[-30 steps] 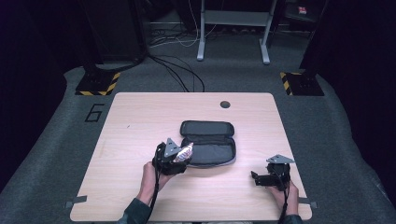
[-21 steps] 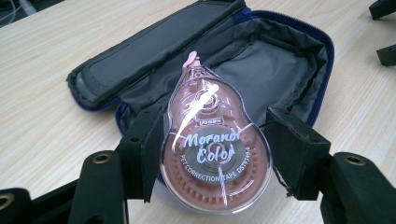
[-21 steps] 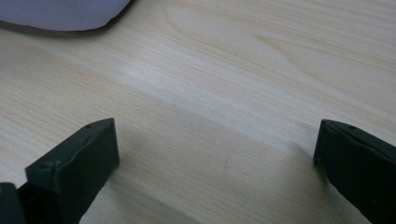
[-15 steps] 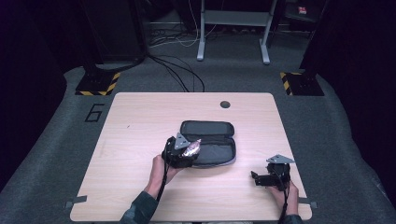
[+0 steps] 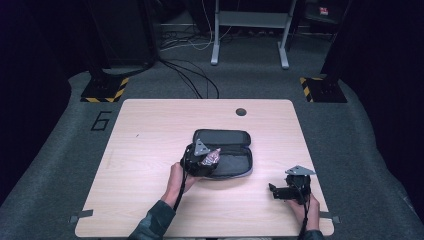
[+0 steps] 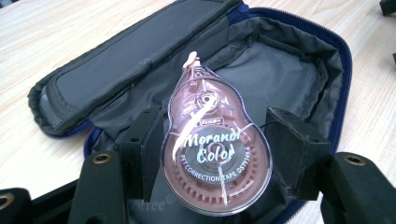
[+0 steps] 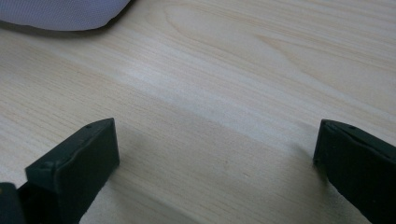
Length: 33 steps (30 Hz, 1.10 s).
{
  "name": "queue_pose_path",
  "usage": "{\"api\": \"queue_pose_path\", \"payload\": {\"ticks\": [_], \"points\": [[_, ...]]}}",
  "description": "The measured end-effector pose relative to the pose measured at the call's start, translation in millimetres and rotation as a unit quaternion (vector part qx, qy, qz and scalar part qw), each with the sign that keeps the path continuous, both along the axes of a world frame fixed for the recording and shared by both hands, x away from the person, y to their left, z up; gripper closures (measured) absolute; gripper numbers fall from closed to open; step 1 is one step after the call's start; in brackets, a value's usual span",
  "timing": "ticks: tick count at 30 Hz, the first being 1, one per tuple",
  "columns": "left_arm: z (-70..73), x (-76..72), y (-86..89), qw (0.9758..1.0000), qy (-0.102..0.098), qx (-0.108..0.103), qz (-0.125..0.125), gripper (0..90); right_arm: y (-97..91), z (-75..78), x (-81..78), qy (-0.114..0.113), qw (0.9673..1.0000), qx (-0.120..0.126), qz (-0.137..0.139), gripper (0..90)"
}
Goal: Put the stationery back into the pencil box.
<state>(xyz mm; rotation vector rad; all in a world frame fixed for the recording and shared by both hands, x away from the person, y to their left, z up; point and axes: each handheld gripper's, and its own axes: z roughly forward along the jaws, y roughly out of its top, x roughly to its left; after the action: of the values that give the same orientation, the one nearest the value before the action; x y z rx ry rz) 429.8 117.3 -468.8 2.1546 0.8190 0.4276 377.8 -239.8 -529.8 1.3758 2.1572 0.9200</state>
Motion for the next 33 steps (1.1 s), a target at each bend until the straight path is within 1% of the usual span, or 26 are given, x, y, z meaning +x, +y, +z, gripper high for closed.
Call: {"api": "queue_pose_path", "payload": {"ticks": [1, 2, 4, 6, 7, 8, 9, 10, 11, 12, 14, 16, 17, 18, 20, 21, 22, 24, 25, 26, 27, 29, 33], "points": [[-0.8, 1.7, -1.1, 1.0000, -0.003, -0.001, -0.003, 39.5, 0.1, 0.2, 0.0, 0.001, 1.0000, 0.000, -0.001, 0.0], [-1.9, 2.6, -2.5, 1.0000, 0.001, -0.001, -0.003, 39.5, 0.2, -0.3, 0.1, -0.002, 1.0000, 0.001, -0.001, 0.0], [-3.6, 5.2, -5.2, 1.0000, 0.005, 0.002, -0.004, 39.5, -0.1, 0.0, 0.0, 0.000, 1.0000, -0.001, 0.000, 0.0], [-6.1, 7.8, -7.2, 1.0000, 0.004, 0.001, -0.007, 39.5, 0.0, -0.3, 0.1, -0.002, 1.0000, 0.000, -0.001, 0.0], [-7.3, 8.1, -8.8, 0.9999, 0.009, -0.002, -0.003, 39.5, 0.0, -0.2, 0.1, -0.001, 1.0000, 0.000, 0.000, 0.0], [-8.1, 9.5, -9.2, 0.9999, 0.012, 0.002, -0.008, 39.5, 0.3, -0.2, 0.0, -0.001, 1.0000, 0.001, -0.002, 0.0], [-9.1, 10.6, -9.9, 0.9999, 0.012, 0.004, -0.009, 39.5, 0.3, -0.2, 0.0, -0.001, 1.0000, 0.001, -0.002, 0.0], [-10.9, 11.7, -11.3, 0.9999, 0.014, 0.001, -0.009, 39.5, -0.5, 0.2, 0.0, 0.001, 1.0000, -0.003, 0.002, 0.0], [-12.6, 12.4, -12.5, 0.9999, 0.012, 0.001, -0.008, 39.5, 0.1, -0.1, 0.0, -0.001, 1.0000, 0.001, 0.000, 0.0], [-13.1, 12.5, -13.2, 0.9999, 0.015, 0.004, -0.006, 39.5, 0.2, -0.1, 0.0, -0.001, 1.0000, 0.002, -0.001, 0.0], [-14.6, 14.0, -14.2, 0.9997, 0.021, 0.010, -0.012, 39.5, 0.1, -0.1, 0.0, -0.001, 1.0000, 0.001, -0.001, 0.0], [-16.9, 15.5, -15.9, 0.9996, 0.022, 0.012, -0.012, 39.5, -0.1, -0.1, 0.0, -0.001, 1.0000, -0.001, 0.000, 0.0], [-17.1, 16.1, -16.3, 0.9994, 0.027, 0.018, -0.015, 39.5, 0.2, -0.1, 0.0, -0.001, 1.0000, 0.002, -0.001, 0.0], [-18.5, 16.5, -17.5, 0.9994, 0.029, 0.016, -0.012, 39.5, 0.0, -0.2, 0.1, -0.002, 1.0000, 0.000, 0.000, 0.0], [-19.8, 17.9, -18.6, 0.9991, 0.030, 0.025, -0.013, 39.4, 0.2, 0.1, 0.0, 0.001, 1.0000, 0.000, -0.001, 0.0], [-21.8, 18.5, -20.9, 0.9989, 0.036, 0.027, -0.010, 39.4, 0.2, 0.1, 0.0, 0.001, 1.0000, 0.000, -0.001, 0.0], [-22.5, 19.2, -21.7, 0.9988, 0.034, 0.034, -0.008, 39.4, 0.0, 0.1, 0.0, 0.001, 1.0000, 0.000, 0.000, 0.0], [-24.9, 19.6, -24.9, 0.9982, 0.044, 0.040, -0.011, 39.4, 0.3, -0.1, 0.0, 0.000, 1.0000, 0.000, -0.001, 0.0], [-26.0, 20.1, -26.4, 0.9982, 0.039, 0.045, -0.009, 39.4, 0.2, 0.2, -0.1, 0.002, 1.0000, 0.000, -0.001, 0.0], [-26.1, 20.6, -26.9, 0.9978, 0.041, 0.050, -0.011, 39.3, 0.1, 0.1, 0.0, 0.001, 1.0000, 0.000, -0.001, 0.0], [-27.4, 21.0, -28.2, 0.9976, 0.047, 0.049, -0.013, 39.3, 0.0, -0.2, 0.1, -0.002, 1.0000, -0.001, -0.001, 0.0], [-28.8, 22.4, -29.3, 0.9971, 0.050, 0.056, -0.011, 39.3, 0.2, 0.1, -0.1, 0.001, 1.0000, 0.000, -0.001, 0.0], [-30.6, 24.5, -29.0, 0.9965, 0.061, 0.056, -0.009, 38.9, -0.3, -0.1, 0.0, -0.001, 1.0000, -0.002, 0.001, 0.0]]}}
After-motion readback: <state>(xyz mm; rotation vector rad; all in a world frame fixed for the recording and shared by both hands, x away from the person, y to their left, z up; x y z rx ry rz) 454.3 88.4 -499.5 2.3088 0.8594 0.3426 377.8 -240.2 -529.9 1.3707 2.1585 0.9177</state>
